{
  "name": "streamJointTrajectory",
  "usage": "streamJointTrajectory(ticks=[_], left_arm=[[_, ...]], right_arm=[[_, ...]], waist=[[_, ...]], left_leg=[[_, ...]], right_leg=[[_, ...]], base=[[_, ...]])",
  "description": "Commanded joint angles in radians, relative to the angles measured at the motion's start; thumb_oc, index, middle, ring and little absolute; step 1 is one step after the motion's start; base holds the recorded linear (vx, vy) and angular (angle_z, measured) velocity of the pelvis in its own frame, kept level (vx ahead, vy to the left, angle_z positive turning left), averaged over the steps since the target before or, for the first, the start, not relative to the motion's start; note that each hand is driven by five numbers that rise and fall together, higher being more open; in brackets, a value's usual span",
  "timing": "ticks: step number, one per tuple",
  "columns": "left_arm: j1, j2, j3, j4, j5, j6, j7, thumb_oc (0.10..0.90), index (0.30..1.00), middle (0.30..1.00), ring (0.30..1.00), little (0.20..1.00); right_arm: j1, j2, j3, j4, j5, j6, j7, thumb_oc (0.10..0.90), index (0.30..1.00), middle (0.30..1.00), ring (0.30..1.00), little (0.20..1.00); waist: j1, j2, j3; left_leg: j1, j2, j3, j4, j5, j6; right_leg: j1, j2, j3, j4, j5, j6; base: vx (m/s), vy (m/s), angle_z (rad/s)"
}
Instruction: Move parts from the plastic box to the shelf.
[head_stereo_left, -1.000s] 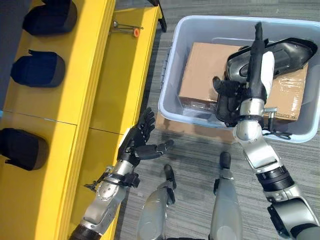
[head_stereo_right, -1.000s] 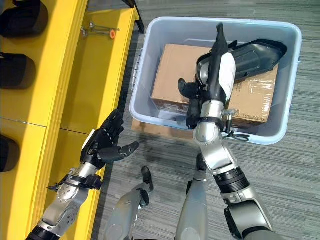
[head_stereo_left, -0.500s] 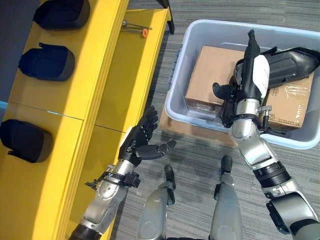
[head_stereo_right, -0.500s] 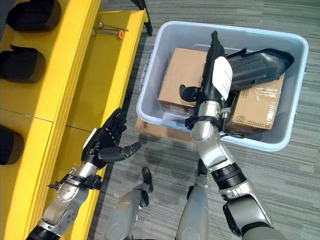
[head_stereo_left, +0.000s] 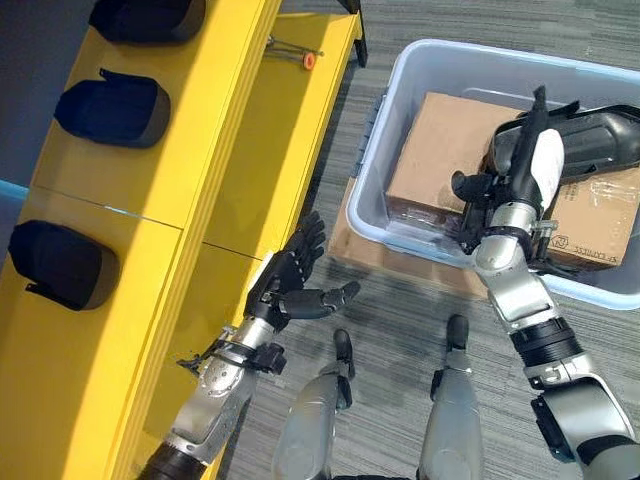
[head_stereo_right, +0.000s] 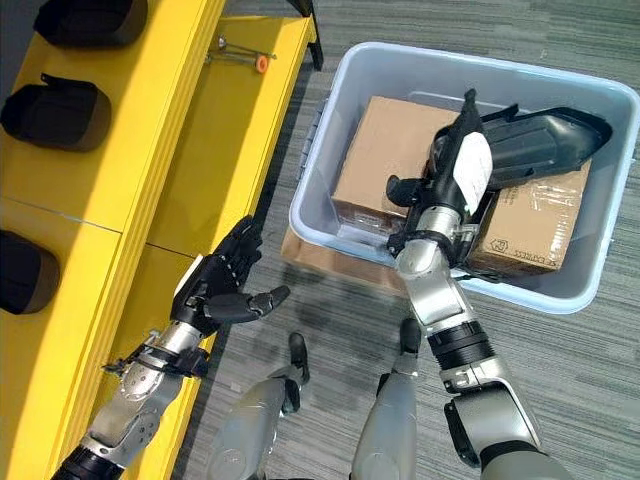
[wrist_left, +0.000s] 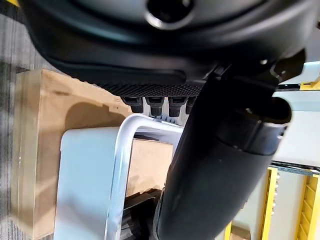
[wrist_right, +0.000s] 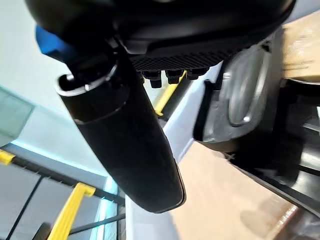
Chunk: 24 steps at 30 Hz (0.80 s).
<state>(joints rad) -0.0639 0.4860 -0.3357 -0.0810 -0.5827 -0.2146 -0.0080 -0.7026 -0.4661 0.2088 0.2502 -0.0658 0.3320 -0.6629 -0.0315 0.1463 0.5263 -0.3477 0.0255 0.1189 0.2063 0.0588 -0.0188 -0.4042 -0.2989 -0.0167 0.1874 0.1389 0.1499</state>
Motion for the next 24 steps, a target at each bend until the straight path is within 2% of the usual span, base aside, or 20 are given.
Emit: streamJointTrajectory(ticks=[1, 3, 4, 6, 8, 9, 12, 13, 17, 20, 22, 24], left_arm=[[-0.02, 0.0, 0.038, -0.147, 0.003, -0.068, 0.015, 0.9, 1.0, 1.0, 1.0, 1.0], [-0.025, -0.001, 0.038, -0.145, 0.014, -0.063, 0.013, 0.9, 1.0, 1.0, 1.0, 1.0], [-0.03, 0.0, 0.039, -0.14, 0.002, -0.062, 0.01, 0.9, 1.0, 1.0, 1.0, 1.0], [-0.039, 0.002, 0.033, -0.139, 0.016, -0.053, 0.005, 0.9, 1.0, 1.0, 1.0, 1.0], [-0.04, 0.003, 0.032, -0.14, 0.019, -0.052, 0.005, 0.9, 1.0, 1.0, 1.0, 1.0], [-0.04, 0.009, 0.03, -0.135, 0.019, -0.053, -0.001, 0.9, 1.0, 1.0, 1.0, 1.0], [-0.042, 0.011, 0.028, -0.135, 0.023, -0.06, -0.006, 0.9, 1.0, 1.0, 1.0, 1.0], [-0.044, 0.012, 0.023, -0.133, 0.029, -0.065, -0.003, 0.9, 1.0, 1.0, 1.0, 1.0], [-0.045, 0.011, 0.018, -0.14, 0.027, -0.062, 0.008, 0.9, 1.0, 1.0, 1.0, 1.0], [-0.043, 0.008, 0.018, -0.143, 0.026, -0.057, 0.004, 0.9, 1.0, 1.0, 1.0, 1.0], [-0.045, 0.008, 0.018, -0.144, 0.023, -0.058, 0.005, 0.9, 1.0, 1.0, 1.0, 1.0], [-0.046, 0.012, 0.018, -0.149, 0.022, -0.053, 0.005, 0.9, 1.0, 1.0, 1.0, 1.0]], right_arm=[[-0.136, -0.061, -0.019, -0.054, -0.064, -0.079, 0.014, 0.9, 1.0, 1.0, 1.0, 1.0], [-0.142, -0.058, -0.009, -0.046, -0.083, -0.065, 0.053, 0.9, 1.0, 1.0, 1.0, 1.0], [-0.158, -0.065, 0.014, -0.034, -0.123, -0.029, 0.104, 0.9, 1.0, 1.0, 1.0, 1.0], [-0.178, -0.066, 0.053, -0.02, -0.145, 0.011, 0.102, 0.9, 1.0, 1.0, 1.0, 1.0], [-0.185, -0.069, 0.061, -0.013, -0.133, 0.017, 0.093, 0.9, 1.0, 1.0, 1.0, 1.0], [-0.209, -0.08, 0.078, 0.026, -0.09, 0.038, 0.086, 0.9, 1.0, 1.0, 1.0, 1.0], [-0.241, -0.095, 0.08, 0.1, -0.06, 0.017, 0.11, 0.9, 1.0, 1.0, 1.0, 1.0], [-0.267, -0.109, 0.082, 0.148, -0.071, 0.009, 0.152, 0.9, 1.0, 1.0, 1.0, 1.0], [-0.293, -0.115, 0.104, 0.168, -0.065, 0.03, 0.178, 0.9, 1.0, 1.0, 1.0, 1.0], [-0.3, -0.109, 0.117, 0.18, -0.02, 0.043, 0.156, 0.9, 1.0, 1.0, 1.0, 1.0], [-0.298, -0.101, 0.116, 0.192, 0.083, 0.032, 0.135, 0.9, 1.0, 1.0, 1.0, 1.0], [-0.293, -0.082, 0.101, 0.211, 0.092, 0.014, 0.094, 0.9, 1.0, 1.0, 1.0, 1.0]], waist=[[0.005, 0.089, -0.006], [0.01, 0.088, -0.006], [0.016, 0.086, -0.006], [0.025, 0.081, -0.006], [0.027, 0.08, -0.006], [0.036, 0.075, -0.006], [0.045, 0.074, -0.006], [0.049, 0.077, -0.006], [0.052, 0.084, -0.006], [0.054, 0.087, -0.006], [0.055, 0.088, -0.006], [0.058, 0.088, -0.006]], left_leg=[[0.0, -0.103, 0.001, 0.14, -0.227, 0.087], [-0.018, -0.103, -0.002, 0.146, -0.223, 0.087], [-0.035, -0.103, -0.006, 0.148, -0.217, 0.087], [-0.056, -0.097, -0.006, 0.149, -0.209, 0.086], [-0.063, -0.096, -0.007, 0.15, -0.207, 0.085], [-0.08, -0.092, -0.011, 0.151, -0.201, 0.083], [-0.099, -0.087, -0.01, 0.148, -0.196, 0.08], [-0.11, -0.086, -0.008, 0.151, -0.193, 0.079], [-0.127, -0.087, -0.005, 0.163, -0.192, 0.077], [-0.127, -0.088, -0.005, 0.164, -0.195, 0.075], [-0.136, -0.086, -0.003, 0.165, -0.193, 0.075], [-0.144, -0.086, -0.004, 0.169, -0.195, 0.075]], right_leg=[[-0.034, 0.068, 0.054, 0.121, -0.152, -0.086], [-0.053, 0.075, 0.051, 0.138, -0.161, -0.09], [-0.067, 0.081, 0.048, 0.145, -0.165, -0.094], [-0.082, 0.087, 0.042, 0.152, -0.17, -0.097], [-0.088, 0.088, 0.041, 0.153, -0.169, -0.097], [-0.101, 0.092, 0.034, 0.154, -0.169, -0.098], [-0.118, 0.097, 0.024, 0.152, -0.172, -0.097], [-0.13, 0.097, 0.017, 0.155, -0.174, -0.097], [-0.149, 0.099, 0.013, 0.172, -0.181, -0.101], [-0.151, 0.1, 0.011, 0.176, -0.188, -0.102], [-0.16, 0.104, 0.013, 0.181, -0.19, -0.105], [-0.168, 0.105, 0.012, 0.184, -0.192, -0.105]], base=[[0.01, -0.062, 0.17], [-0.01, -0.069, 0.11], [-0.02, -0.081, 0.11], [-0.04, -0.094, 0.11], [-0.04, -0.071, 0.07], [-0.05, -0.094, 0.05], [-0.03, -0.06, 0.01], [-0.01, -0.032, -0.01], [0.0, 0.0, 0.0], [0.0, 0.0, 0.0], [0.0, 0.0, 0.0], [0.0, 0.0, 0.0]])
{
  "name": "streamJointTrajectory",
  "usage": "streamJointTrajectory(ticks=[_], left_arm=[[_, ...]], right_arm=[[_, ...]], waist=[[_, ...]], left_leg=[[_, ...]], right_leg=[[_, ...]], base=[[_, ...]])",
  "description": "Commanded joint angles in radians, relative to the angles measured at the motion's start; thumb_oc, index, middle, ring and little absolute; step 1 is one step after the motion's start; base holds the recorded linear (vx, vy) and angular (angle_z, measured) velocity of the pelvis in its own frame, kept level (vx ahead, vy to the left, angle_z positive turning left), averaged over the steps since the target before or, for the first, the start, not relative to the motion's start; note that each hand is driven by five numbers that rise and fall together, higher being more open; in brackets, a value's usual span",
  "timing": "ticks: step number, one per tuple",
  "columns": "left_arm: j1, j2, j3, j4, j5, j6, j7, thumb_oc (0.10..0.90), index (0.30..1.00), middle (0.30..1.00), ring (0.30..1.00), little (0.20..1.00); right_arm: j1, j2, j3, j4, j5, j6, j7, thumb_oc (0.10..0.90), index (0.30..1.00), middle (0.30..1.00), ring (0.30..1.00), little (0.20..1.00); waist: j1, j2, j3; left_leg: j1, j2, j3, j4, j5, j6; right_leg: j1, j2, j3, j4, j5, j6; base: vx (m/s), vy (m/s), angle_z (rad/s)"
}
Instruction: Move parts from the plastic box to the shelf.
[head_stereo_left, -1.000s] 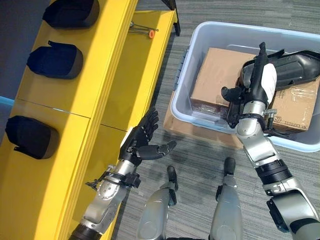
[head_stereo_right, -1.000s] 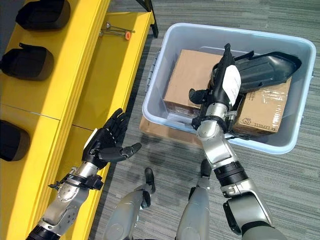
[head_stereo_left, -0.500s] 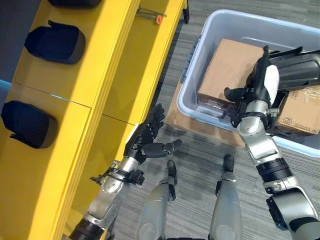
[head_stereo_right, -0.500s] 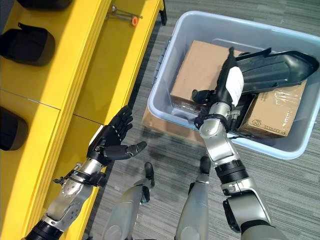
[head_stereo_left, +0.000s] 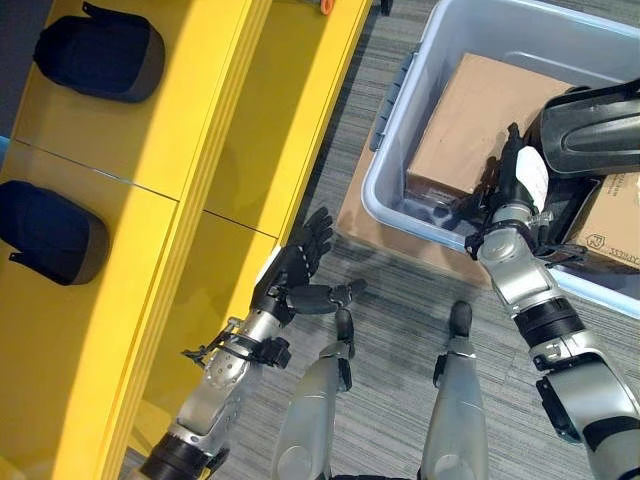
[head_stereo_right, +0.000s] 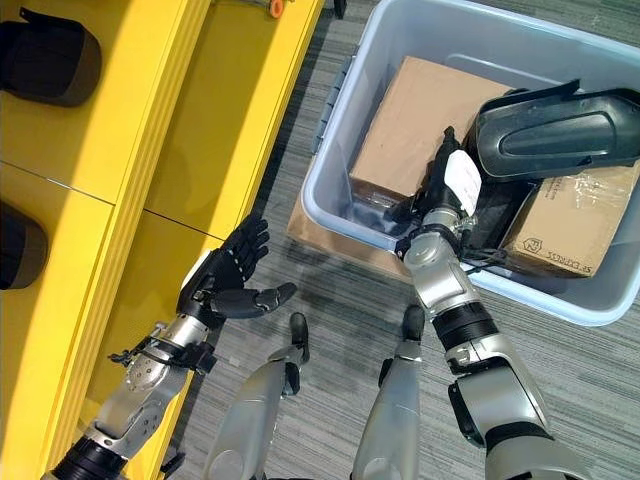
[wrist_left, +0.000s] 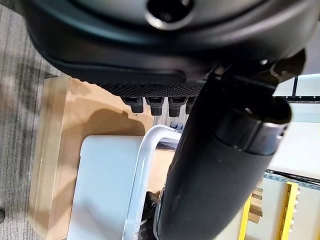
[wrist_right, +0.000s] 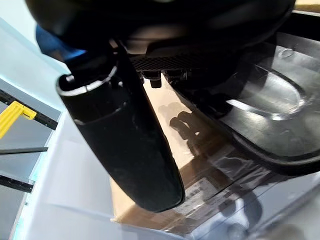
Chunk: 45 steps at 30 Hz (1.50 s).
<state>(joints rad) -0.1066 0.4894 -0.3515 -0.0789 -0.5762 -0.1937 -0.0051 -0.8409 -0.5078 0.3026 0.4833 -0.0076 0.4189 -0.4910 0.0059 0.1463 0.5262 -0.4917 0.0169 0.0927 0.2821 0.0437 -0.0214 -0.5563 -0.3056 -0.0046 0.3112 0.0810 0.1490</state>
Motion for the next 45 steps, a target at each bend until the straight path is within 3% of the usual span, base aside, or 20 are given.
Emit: streamJointTrajectory(ticks=[1, 6, 14, 18, 28, 40, 45], left_arm=[[-0.005, 0.011, 0.029, -0.144, 0.012, -0.078, -0.003, 0.9, 1.0, 1.0, 1.0, 1.0], [-0.013, 0.008, 0.019, -0.144, 0.016, -0.09, 0.021, 0.9, 1.0, 1.0, 1.0, 1.0], [-0.017, 0.001, 0.009, -0.139, 0.019, -0.101, 0.029, 0.9, 1.0, 1.0, 1.0, 1.0], [-0.017, -0.002, 0.012, -0.139, 0.026, -0.101, 0.036, 0.9, 1.0, 1.0, 1.0, 1.0], [-0.005, -0.02, 0.019, -0.164, -0.016, -0.093, 0.045, 0.9, 1.0, 1.0, 1.0, 1.0], [0.039, -0.025, 0.051, -0.203, 0.019, -0.082, 0.062, 0.9, 1.0, 1.0, 1.0, 1.0], [0.051, -0.023, 0.058, -0.218, 0.017, -0.083, 0.069, 0.9, 1.0, 1.0, 1.0, 1.0]], right_arm=[[-0.16, -0.043, -0.001, -0.006, 0.037, -0.109, -0.123, 0.9, 1.0, 1.0, 1.0, 1.0], [-0.154, -0.035, -0.03, -0.01, 0.102, -0.121, -0.134, 0.9, 1.0, 1.0, 1.0, 1.0], [-0.121, -0.031, -0.033, -0.046, 0.046, -0.14, -0.125, 0.9, 1.0, 1.0, 1.0, 1.0], [-0.082, -0.03, -0.03, -0.114, -0.01, -0.144, -0.148, 0.9, 1.0, 1.0, 1.0, 1.0], [0.002, -0.009, -0.051, -0.285, -0.003, -0.118, -0.205, 0.9, 1.0, 1.0, 1.0, 1.0], [0.129, -0.028, -0.139, -0.507, -0.092, -0.097, -0.24, 0.9, 1.0, 1.0, 1.0, 1.0], [0.149, -0.04, -0.173, -0.528, -0.048, -0.094, -0.288, 0.9, 1.0, 1.0, 1.0, 1.0]], waist=[[0.022, 0.09, -0.006], [0.015, 0.093, -0.006], [0.0, 0.089, -0.006], [-0.013, 0.081, -0.006], [-0.044, 0.073, -0.006], [-0.085, 0.053, -0.006], [-0.094, 0.055, -0.006]], left_leg=[[-0.007, -0.077, 0.022, 0.095, -0.179, 0.078], [-0.017, -0.078, 0.026, 0.097, -0.18, 0.079], [-0.009, -0.073, 0.037, 0.094, -0.182, 0.076], [0.005, -0.072, 0.042, 0.085, -0.183, 0.077], [0.029, -0.069, 0.057, 0.07, -0.183, 0.078], [0.054, -0.062, 0.077, 0.055, -0.18, 0.076], [0.073, -0.06, 0.085, 0.049, -0.182, 0.076]], right_leg=[[-0.022, 0.114, -0.001, 0.064, -0.135, -0.106], [-0.035, 0.121, 0.008, 0.067, -0.136, -0.108], [-0.031, 0.126, 0.016, 0.062, -0.136, -0.105], [-0.022, 0.131, 0.022, 0.052, -0.133, -0.102], [-0.009, 0.142, 0.04, 0.037, -0.129, -0.098], [0.01, 0.155, 0.061, 0.012, -0.117, -0.092], [0.026, 0.155, 0.065, 0.003, -0.118, -0.09]], base=[[0.0, 0.0, 0.0], [-0.01, 0.003, -0.02], [-0.01, 0.0, -0.01], [0.0, 0.0, 0.0], [-0.01, 0.011, -0.04], [-0.02, 0.006, -0.05], [0.01, 0.016, -0.06]])
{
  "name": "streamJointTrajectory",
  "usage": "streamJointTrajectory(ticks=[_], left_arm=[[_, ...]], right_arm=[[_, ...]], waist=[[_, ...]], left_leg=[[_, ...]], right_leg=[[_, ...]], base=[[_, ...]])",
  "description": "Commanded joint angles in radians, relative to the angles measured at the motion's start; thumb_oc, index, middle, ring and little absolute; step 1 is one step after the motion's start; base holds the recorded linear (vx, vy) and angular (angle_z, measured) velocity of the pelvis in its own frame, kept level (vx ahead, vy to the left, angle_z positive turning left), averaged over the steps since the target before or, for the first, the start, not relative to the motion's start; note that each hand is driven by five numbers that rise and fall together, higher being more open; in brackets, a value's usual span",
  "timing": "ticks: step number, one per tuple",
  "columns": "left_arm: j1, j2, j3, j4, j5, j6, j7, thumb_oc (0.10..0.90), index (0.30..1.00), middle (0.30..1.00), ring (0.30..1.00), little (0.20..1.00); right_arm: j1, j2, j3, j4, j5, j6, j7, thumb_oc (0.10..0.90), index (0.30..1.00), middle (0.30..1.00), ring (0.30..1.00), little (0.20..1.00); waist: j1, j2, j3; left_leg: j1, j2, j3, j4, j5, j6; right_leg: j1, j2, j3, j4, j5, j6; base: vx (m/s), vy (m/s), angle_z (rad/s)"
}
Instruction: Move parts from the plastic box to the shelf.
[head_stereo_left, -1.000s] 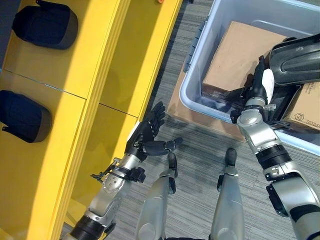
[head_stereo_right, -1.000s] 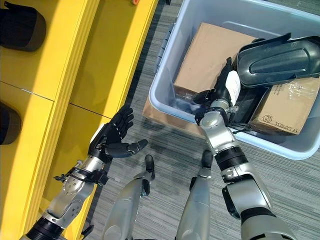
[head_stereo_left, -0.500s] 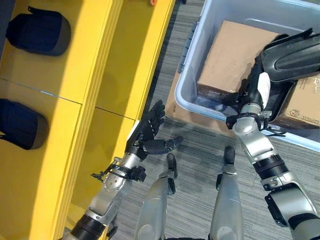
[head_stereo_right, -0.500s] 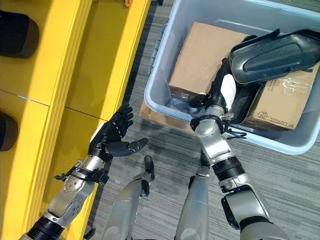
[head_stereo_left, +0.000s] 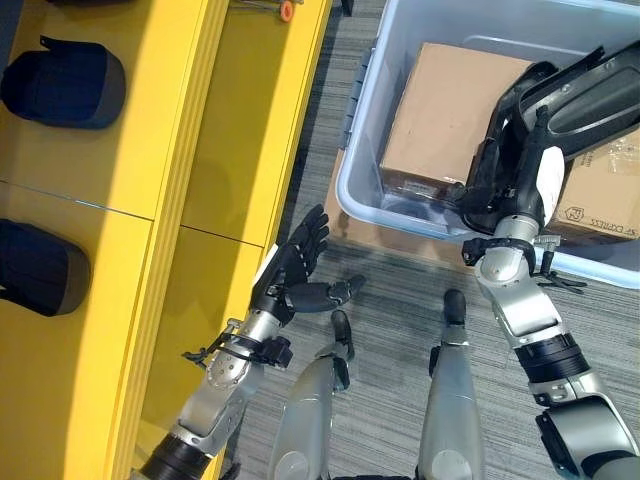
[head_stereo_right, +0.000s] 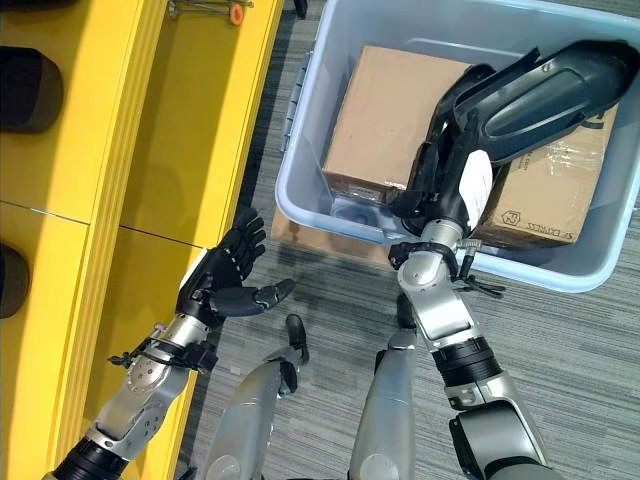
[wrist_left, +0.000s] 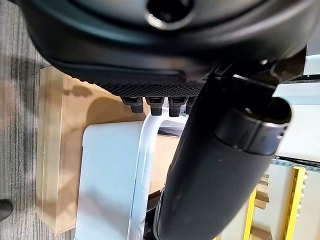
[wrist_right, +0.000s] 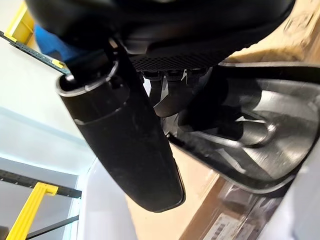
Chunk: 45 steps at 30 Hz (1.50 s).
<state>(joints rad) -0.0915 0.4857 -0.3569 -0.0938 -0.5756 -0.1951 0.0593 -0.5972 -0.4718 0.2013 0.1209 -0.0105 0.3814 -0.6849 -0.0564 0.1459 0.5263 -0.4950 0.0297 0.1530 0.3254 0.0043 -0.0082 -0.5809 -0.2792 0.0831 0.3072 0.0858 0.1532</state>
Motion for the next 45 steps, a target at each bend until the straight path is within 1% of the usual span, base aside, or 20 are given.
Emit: streamJointTrajectory(ticks=[1, 3, 4, 5, 8, 13, 18, 21, 22, 24, 26, 27, 29, 30, 37, 38, 39, 42, 44, 45], left_arm=[[0.038, -0.018, 0.062, -0.205, 0.018, -0.079, 0.007, 0.9, 1.0, 1.0, 1.0, 1.0], [0.04, -0.017, 0.064, -0.202, 0.015, -0.081, 0.002, 0.9, 1.0, 1.0, 1.0, 1.0], [0.042, -0.015, 0.068, -0.208, 0.011, -0.077, 0.0, 0.9, 1.0, 1.0, 1.0, 1.0], [0.047, -0.012, 0.069, -0.21, 0.008, -0.075, -0.001, 0.9, 1.0, 1.0, 1.0, 1.0], [0.055, -0.005, 0.082, -0.215, -0.003, -0.069, -0.012, 0.9, 1.0, 1.0, 1.0, 1.0], [0.065, -0.002, 0.087, -0.23, 0.002, -0.067, -0.013, 0.9, 1.0, 1.0, 1.0, 1.0], [0.071, -0.004, 0.097, -0.244, -0.004, -0.057, -0.01, 0.9, 1.0, 1.0, 1.0, 1.0], [0.075, -0.003, 0.11, -0.251, -0.004, -0.051, -0.015, 0.9, 1.0, 1.0, 1.0, 1.0], [0.079, -0.003, 0.11, -0.253, -0.003, -0.051, -0.015, 0.9, 1.0, 1.0, 1.0, 1.0], [0.084, -0.001, 0.118, -0.26, -0.005, -0.053, -0.014, 0.9, 1.0, 1.0, 1.0, 1.0], [0.084, -0.003, 0.122, -0.265, -0.001, -0.048, -0.009, 0.9, 1.0, 1.0, 1.0, 1.0], [0.085, -0.004, 0.122, -0.267, -0.002, -0.047, -0.008, 0.9, 1.0, 1.0, 1.0, 1.0], [0.079, -0.003, 0.122, -0.274, -0.003, -0.039, 0.001, 0.9, 1.0, 1.0, 1.0, 1.0], [0.08, -0.002, 0.124, -0.277, -0.006, -0.037, 0.0, 0.9, 1.0, 1.0, 1.0, 1.0], [0.076, 0.012, 0.132, -0.28, -0.019, -0.027, -0.023, 0.9, 1.0, 1.0, 1.0, 1.0], [0.078, 0.013, 0.132, -0.28, -0.021, -0.026, -0.025, 0.9, 1.0, 1.0, 1.0, 1.0], [0.075, 0.015, 0.137, -0.275, -0.019, -0.026, -0.04, 0.9, 1.0, 1.0, 1.0, 1.0], [0.073, 0.017, 0.133, -0.268, -0.021, -0.027, -0.053, 0.9, 1.0, 1.0, 1.0, 1.0], [0.063, 0.019, 0.131, -0.268, -0.022, -0.017, -0.054, 0.9, 1.0, 1.0, 1.0, 1.0], [0.063, 0.02, 0.132, -0.268, -0.023, -0.017, -0.054, 0.9, 1.0, 1.0, 1.0, 1.0]], right_arm=[[-0.091, -0.078, -0.079, -0.165, -0.043, -0.054, -0.098, 0.9, 1.0, 1.0, 1.0, 1.0], [-0.097, -0.091, -0.099, -0.157, -0.028, -0.034, -0.102, 0.9, 1.0, 1.0, 1.0, 1.0], [-0.105, -0.106, -0.121, -0.148, -0.012, -0.038, -0.126, 0.9, 1.0, 1.0, 1.0, 1.0], [-0.099, -0.114, -0.134, -0.146, -0.004, -0.043, -0.121, 0.9, 1.0, 1.0, 1.0, 1.0], [-0.096, -0.138, -0.176, -0.145, 0.008, -0.048, -0.1, 0.9, 1.0, 1.0, 1.0, 1.0], [-0.074, -0.148, -0.196, -0.163, 0.001, -0.027, -0.064, 0.9, 1.0, 1.0, 1.0, 1.0], [-0.041, -0.143, -0.197, -0.189, -0.022, -0.033, -0.055, 0.9, 1.0, 1.0, 1.0, 1.0], [0.003, -0.141, -0.194, -0.226, -0.069, -0.048, -0.042, 0.9, 1.0, 1.0, 1.0, 1.0], [0.011, -0.14, -0.193, -0.233, -0.076, -0.052, -0.042, 0.9, 1.0, 1.0, 1.0, 1.0], [0.036, -0.144, -0.196, -0.275, -0.125, -0.086, -0.035, 0.9, 1.0, 1.0, 1.0, 1.0], [0.046, -0.149, -0.195, -0.324, -0.186, -0.107, -0.027, 0.9, 1.0, 1.0, 1.0, 1.0], [0.048, -0.15, -0.195, -0.335, -0.198, -0.107, -0.024, 0.9, 1.0, 1.0, 1.0, 1.0], [0.032, -0.155, -0.178, -0.396, -0.27, -0.094, -0.012, 0.9, 1.0, 1.0, 1.0, 1.0], [0.026, -0.158, -0.176, -0.404, -0.28, -0.092, -0.005, 0.9, 1.0, 1.0, 1.0, 1.0], [-0.056, -0.177, -0.109, -0.435, -0.252, -0.079, 0.101, 0.9, 1.0, 1.0, 1.0, 1.0], [-0.056, -0.178, -0.106, -0.434, -0.25, -0.08, 0.117, 0.9, 1.0, 1.0, 1.0, 1.0], [-0.075, -0.177, -0.078, -0.431, -0.242, -0.078, 0.15, 0.9, 1.0, 1.0, 1.0, 1.0], [-0.093, -0.171, -0.047, -0.417, -0.279, -0.093, 0.17, 0.9, 1.0, 1.0, 1.0, 1.0], [-0.113, -0.169, -0.024, -0.423, -0.325, -0.095, 0.161, 0.9, 1.0, 1.0, 1.0, 1.0], [-0.115, -0.17, -0.023, -0.423, -0.326, -0.094, 0.162, 0.9, 1.0, 1.0, 1.0, 1.0]], waist=[[-0.033, 0.057, -0.006], [-0.033, 0.058, -0.006], [-0.032, 0.059, -0.006], [-0.033, 0.06, -0.006], [-0.035, 0.057, -0.006], [-0.039, 0.054, -0.006], [-0.048, 0.053, -0.006], [-0.058, 0.046, -0.006], [-0.059, 0.046, -0.006], [-0.066, 0.043, -0.006], [-0.071, 0.043, -0.006], [-0.072, 0.043, -0.006], [-0.074, 0.045, -0.006], [-0.074, 0.046, -0.006], [-0.054, 0.044, -0.006], [-0.054, 0.045, -0.006], [-0.047, 0.041, -0.006], [-0.041, 0.039, -0.006], [-0.035, 0.037, -0.006], [-0.034, 0.037, -0.006]], left_leg=[[0.084, -0.073, 0.023, 0.005, -0.148, 0.062], [0.089, -0.073, 0.024, 0.002, -0.148, 0.063], [0.087, -0.073, 0.026, 0.001, -0.144, 0.064], [0.094, -0.073, 0.023, 0.003, -0.151, 0.063], [0.091, -0.072, 0.025, 0.008, -0.149, 0.062], [0.101, -0.071, 0.025, 0.012, -0.159, 0.065], [0.104, -0.068, 0.032, 0.012, -0.159, 0.066], [0.103, -0.065, 0.039, 0.007, -0.154, 0.068], [0.109, -0.065, 0.039, 0.007, -0.159, 0.068], [0.112, -0.062, 0.044, 0.005, -0.161, 0.069], [0.117, -0.061, 0.048, 0.004, -0.162, 0.069], [0.119, -0.061, 0.048, 0.004, -0.163, 0.068], [0.125, -0.061, 0.051, 0.003, -0.163, 0.067], [0.126, -0.061, 0.051, 0.003, -0.163, 0.067], [0.121, -0.063, 0.044, 0.013, -0.158, 0.062], [0.127, -0.062, 0.041, 0.015, -0.165, 0.061], [0.122, -0.06, 0.044, 0.014, -0.158, 0.061], [0.131, -0.059, 0.04, 0.014, -0.166, 0.062], [0.13, -0.059, 0.037, 0.012, -0.159, 0.062], [0.13, -0.06, 0.036, 0.013, -0.159, 0.062]], right_leg=[[0.058, 0.128, -0.025, 0.009, -0.129, -0.093], [0.064, 0.126, -0.026, 0.005, -0.128, -0.094], [0.063, 0.125, -0.025, 0.003, -0.125, -0.095], [0.07, 0.125, -0.027, 0.006, -0.133, -0.095], [0.07, 0.126, -0.027, 0.007, -0.127, -0.095], [0.081, 0.126, -0.027, 0.008, -0.135, -0.095], [0.08, 0.129, -0.022, 0.013, -0.137, -0.095], [0.077, 0.132, -0.019, 0.006, -0.128, -0.094], [0.082, 0.133, -0.019, 0.007, -0.134, -0.093], [0.084, 0.135, -0.018, 0.004, -0.133, -0.092], [0.086, 0.135, -0.016, 0.002, -0.132, -0.09], [0.087, 0.135, -0.016, 0.001, -0.132, -0.089], [0.092, 0.136, -0.013, 0.0, -0.132, -0.088], [0.093, 0.136, -0.012, 0.001, -0.133, -0.088], [0.098, 0.131, -0.015, -0.001, -0.129, -0.089], [0.104, 0.131, -0.018, 0.003, -0.137, -0.088], [0.1, 0.13, -0.021, 0.0, -0.129, -0.087], [0.11, 0.128, -0.028, 0.003, -0.137, -0.087], [0.108, 0.127, -0.03, 0.003, -0.129, -0.087], [0.108, 0.127, -0.03, 0.003, -0.129, -0.087]], base=[[0.0, 0.007, -0.07], [0.0, 0.009, -0.07], [0.0, 0.007, -0.04], [0.0, 0.0, 0.0], [0.0, 0.0, 0.0], [0.0, 0.0, 0.0], [0.0, 0.0, 0.0], [0.0, 0.0, 0.0], [0.0, 0.0, 0.0], [0.0, 0.0, 0.0], [0.0, 0.001, -0.02], [0.0, 0.006, -0.06], [0.0, 0.014, -0.08], [0.0, 0.012, -0.08], [-0.02, -0.02, -0.04], [-0.04, -0.053, 0.02], [-0.02, -0.042, 0.02], [-0.01, -0.04, 0.02], [-0.01, -0.021, 0.01], [0.0, 0.0, 0.0]])
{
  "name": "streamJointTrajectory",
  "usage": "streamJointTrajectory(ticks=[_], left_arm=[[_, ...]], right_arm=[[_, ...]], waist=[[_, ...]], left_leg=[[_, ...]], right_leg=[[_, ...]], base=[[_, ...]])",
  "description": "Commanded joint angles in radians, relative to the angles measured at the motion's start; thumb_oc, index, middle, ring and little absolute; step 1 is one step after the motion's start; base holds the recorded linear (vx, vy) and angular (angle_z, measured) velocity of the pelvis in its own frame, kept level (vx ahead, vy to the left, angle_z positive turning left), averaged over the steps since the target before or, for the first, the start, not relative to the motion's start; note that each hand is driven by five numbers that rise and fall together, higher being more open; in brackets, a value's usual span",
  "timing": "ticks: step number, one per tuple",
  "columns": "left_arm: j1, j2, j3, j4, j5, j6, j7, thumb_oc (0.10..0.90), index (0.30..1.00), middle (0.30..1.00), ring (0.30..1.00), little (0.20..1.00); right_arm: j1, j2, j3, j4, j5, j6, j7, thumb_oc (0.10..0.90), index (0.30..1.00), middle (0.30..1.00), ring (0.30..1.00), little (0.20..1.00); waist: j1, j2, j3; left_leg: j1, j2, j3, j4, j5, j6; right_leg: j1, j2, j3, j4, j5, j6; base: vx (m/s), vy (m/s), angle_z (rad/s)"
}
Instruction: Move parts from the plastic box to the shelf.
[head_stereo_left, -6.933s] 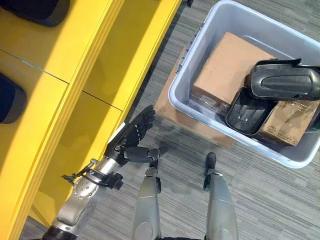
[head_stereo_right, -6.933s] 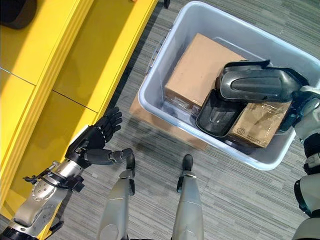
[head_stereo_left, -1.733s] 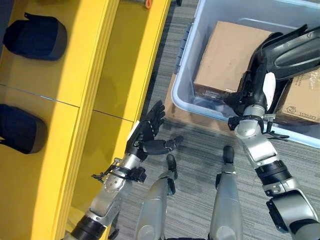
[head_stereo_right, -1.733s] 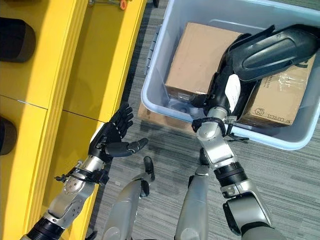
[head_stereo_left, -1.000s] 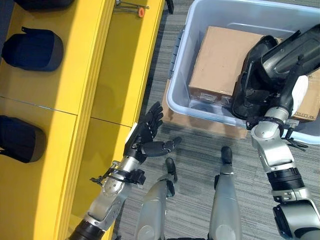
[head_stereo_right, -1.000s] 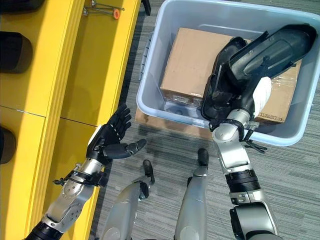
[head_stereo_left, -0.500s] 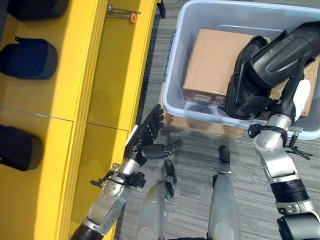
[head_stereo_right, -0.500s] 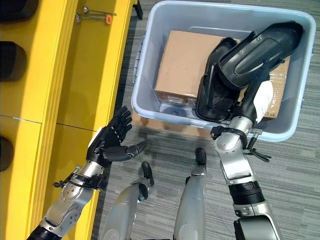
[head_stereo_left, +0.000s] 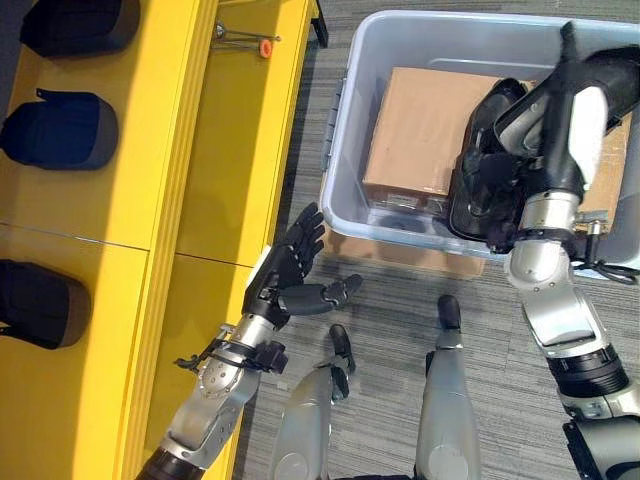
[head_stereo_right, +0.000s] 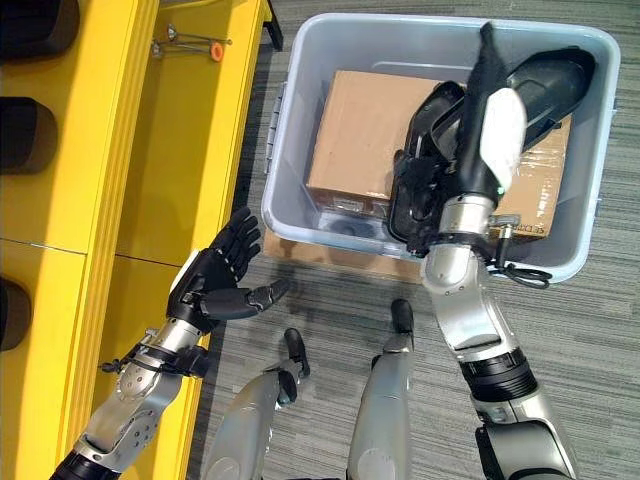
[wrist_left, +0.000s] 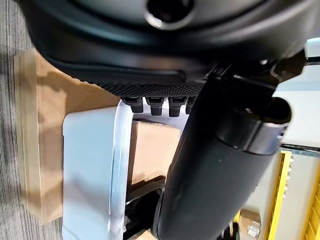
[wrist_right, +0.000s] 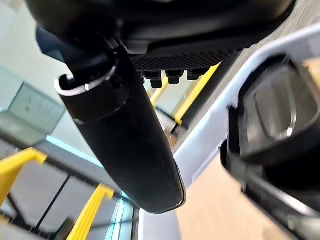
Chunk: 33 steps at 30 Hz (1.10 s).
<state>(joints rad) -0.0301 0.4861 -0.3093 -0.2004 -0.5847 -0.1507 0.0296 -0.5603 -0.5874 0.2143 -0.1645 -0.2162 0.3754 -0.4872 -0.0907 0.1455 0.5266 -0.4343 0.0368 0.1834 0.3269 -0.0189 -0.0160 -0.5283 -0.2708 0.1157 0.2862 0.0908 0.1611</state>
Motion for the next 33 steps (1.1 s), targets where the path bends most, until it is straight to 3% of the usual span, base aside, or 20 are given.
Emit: streamJointTrajectory(ticks=[1, 7, 10, 12, 15, 25, 33], left_arm=[[0.002, 0.021, 0.084, -0.161, -0.014, -0.061, -0.024, 0.9, 1.0, 1.0, 1.0, 1.0], [-0.008, 0.026, 0.079, -0.15, -0.014, -0.067, -0.03, 0.9, 1.0, 1.0, 1.0, 1.0], [-0.013, 0.025, 0.072, -0.144, -0.011, -0.07, -0.032, 0.9, 1.0, 1.0, 1.0, 1.0], [-0.005, 0.024, 0.065, -0.137, -0.007, -0.079, -0.036, 0.9, 1.0, 1.0, 1.0, 1.0], [-0.007, 0.021, 0.058, -0.129, -0.006, -0.09, -0.028, 0.9, 1.0, 1.0, 1.0, 1.0], [-0.022, 0.021, 0.03, -0.118, -0.019, -0.097, -0.023, 0.9, 1.0, 1.0, 1.0, 1.0], [-0.02, 0.023, 0.023, -0.119, -0.031, -0.097, -0.028, 0.9, 1.0, 1.0, 1.0, 1.0]], right_arm=[[-0.156, -0.056, -0.034, -0.137, -0.128, -0.086, -0.032, 0.9, 1.0, 1.0, 1.0, 1.0], [-0.198, -0.049, -0.007, -0.109, -0.136, -0.031, -0.039, 0.9, 1.0, 1.0, 1.0, 1.0], [-0.214, -0.036, 0.0, -0.057, -0.114, 0.019, -0.103, 0.9, 1.0, 1.0, 1.0, 1.0], [-0.221, -0.043, -0.024, 0.036, -0.08, -0.004, -0.192, 0.9, 1.0, 1.0, 1.0, 1.0], [-0.225, -0.045, -0.058, 0.081, -0.061, -0.034, -0.233, 0.9, 1.0, 1.0, 1.0, 1.0], [-0.315, -0.103, -0.109, 0.209, -0.013, 0.021, -0.226, 0.9, 1.0, 1.0, 1.0, 1.0], [-0.342, -0.137, -0.107, 0.267, -0.003, 0.013, -0.175, 0.9, 1.0, 1.0, 1.0, 1.0]], waist=[[0.001, 0.037, -0.007], [0.011, 0.036, -0.007], [0.016, 0.037, -0.007], [0.02, 0.042, -0.007], [0.018, 0.049, -0.007], [0.024, 0.08, -0.007], [0.023, 0.096, -0.007]], left_leg=[[0.069, -0.067, 0.005, 0.012, -0.135, 0.07], [0.072, -0.069, -0.001, 0.009, -0.135, 0.071], [0.07, -0.07, -0.002, 0.009, -0.135, 0.072], [0.068, -0.074, -0.006, 0.007, -0.134, 0.074], [0.063, -0.079, -0.009, 0.005, -0.132, 0.074], [0.043, -0.088, -0.009, 0.01, -0.126, 0.07], [0.043, -0.09, -0.003, 0.013, -0.132, 0.067]], right_leg=[[0.055, 0.119, -0.063, 0.025, -0.135, -0.095], [0.06, 0.116, -0.07, 0.022, -0.133, -0.093], [0.059, 0.113, -0.073, 0.022, -0.133, -0.093], [0.06, 0.109, -0.076, 0.02, -0.132, -0.093], [0.054, 0.108, -0.074, 0.021, -0.133, -0.092], [0.032, 0.102, -0.069, 0.03, -0.136, -0.095], [0.026, 0.098, -0.068, 0.037, -0.145, -0.095]], base=[[0.0, 0.0, 0.0], [0.0, -0.002, 0.03], [0.0, 0.001, 0.04], [0.0, 0.0, 0.0], [0.0, 0.012, 0.0], [0.01, 0.016, 0.0], [0.0, 0.004, 0.0]])
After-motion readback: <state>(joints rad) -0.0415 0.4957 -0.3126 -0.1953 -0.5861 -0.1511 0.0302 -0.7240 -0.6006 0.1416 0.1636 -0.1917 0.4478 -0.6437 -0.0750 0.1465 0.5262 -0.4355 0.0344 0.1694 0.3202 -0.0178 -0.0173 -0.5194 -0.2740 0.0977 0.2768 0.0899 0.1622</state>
